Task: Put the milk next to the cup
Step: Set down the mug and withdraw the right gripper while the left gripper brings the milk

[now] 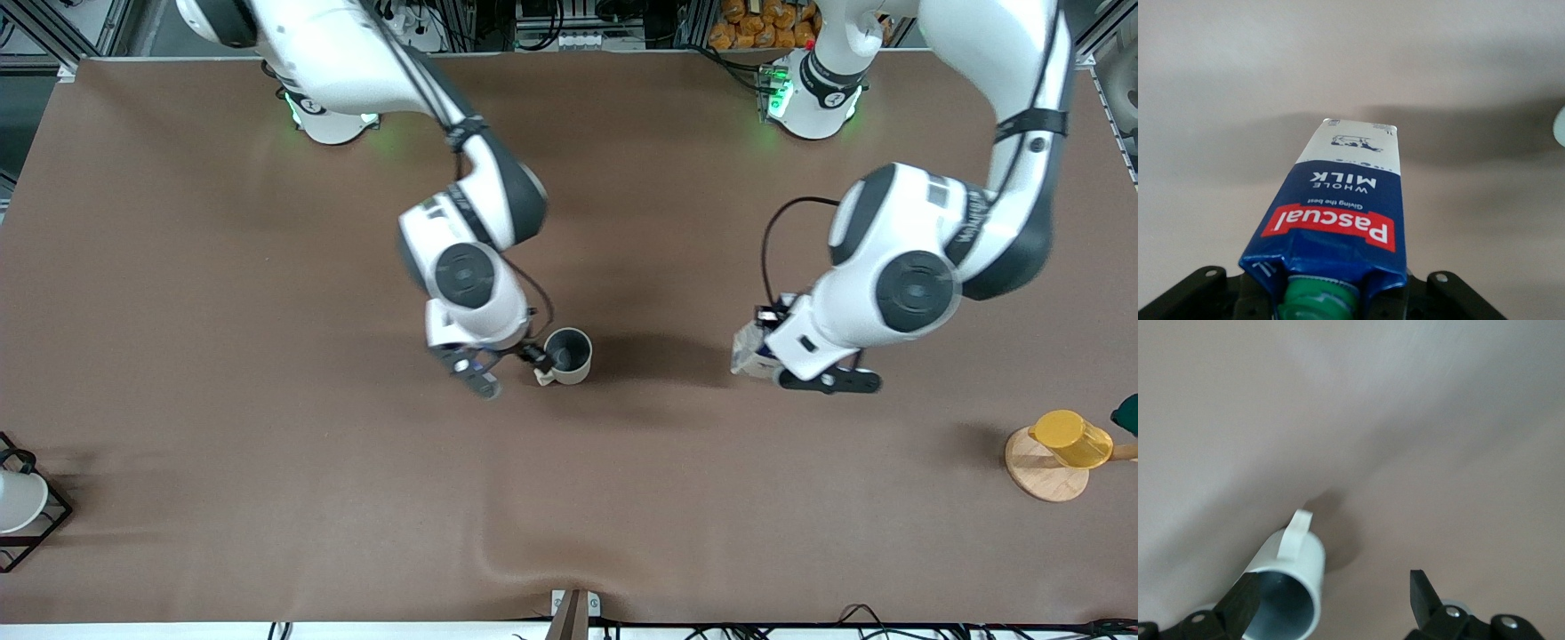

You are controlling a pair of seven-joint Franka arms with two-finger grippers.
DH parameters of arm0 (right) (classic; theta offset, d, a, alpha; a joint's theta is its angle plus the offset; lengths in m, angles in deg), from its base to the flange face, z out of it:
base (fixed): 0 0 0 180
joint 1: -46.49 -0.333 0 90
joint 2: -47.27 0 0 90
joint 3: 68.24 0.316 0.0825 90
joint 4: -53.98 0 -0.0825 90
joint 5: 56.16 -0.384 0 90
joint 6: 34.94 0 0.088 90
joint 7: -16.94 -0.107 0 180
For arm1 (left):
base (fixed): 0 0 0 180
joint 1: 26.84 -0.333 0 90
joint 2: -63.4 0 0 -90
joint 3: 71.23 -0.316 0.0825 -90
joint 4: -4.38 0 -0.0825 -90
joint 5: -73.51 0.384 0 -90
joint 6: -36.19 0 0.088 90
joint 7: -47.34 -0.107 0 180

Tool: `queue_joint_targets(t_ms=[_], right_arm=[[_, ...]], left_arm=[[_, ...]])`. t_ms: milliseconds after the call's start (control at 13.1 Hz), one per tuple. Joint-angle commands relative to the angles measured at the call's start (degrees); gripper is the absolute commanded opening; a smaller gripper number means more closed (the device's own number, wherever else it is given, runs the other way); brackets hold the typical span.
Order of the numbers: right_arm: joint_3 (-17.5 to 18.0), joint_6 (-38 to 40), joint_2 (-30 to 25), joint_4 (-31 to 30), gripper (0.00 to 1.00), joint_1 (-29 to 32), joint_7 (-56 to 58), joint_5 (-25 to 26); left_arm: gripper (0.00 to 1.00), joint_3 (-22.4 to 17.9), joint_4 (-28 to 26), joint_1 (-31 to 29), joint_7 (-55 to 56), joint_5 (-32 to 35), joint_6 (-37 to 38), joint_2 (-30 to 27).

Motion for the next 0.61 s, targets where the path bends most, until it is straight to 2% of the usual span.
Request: queue_joint_targets(t_ms=[0,305,534], right_arm=[[0.74,7.84,-7.0,-0.9,1.0,8.32,15.55,-0.24],[0.57,13.66,-10.44,-0.99,1.0,18.53,36.57,0.72],[0.57,15.33,-12.81,-1.08,1.0,26.0,52.75,2.22]], left_arm=[[0.0,-0.13,-0.04,5.23,6.59,0.25,1.07,-0.27],[0.0,-0.13,0.48,13.58,14.68,-3.53,1.68,1.83],[0.0,-0.13,6.44,19.11,21.62,-5.1,1.6,6.48]])
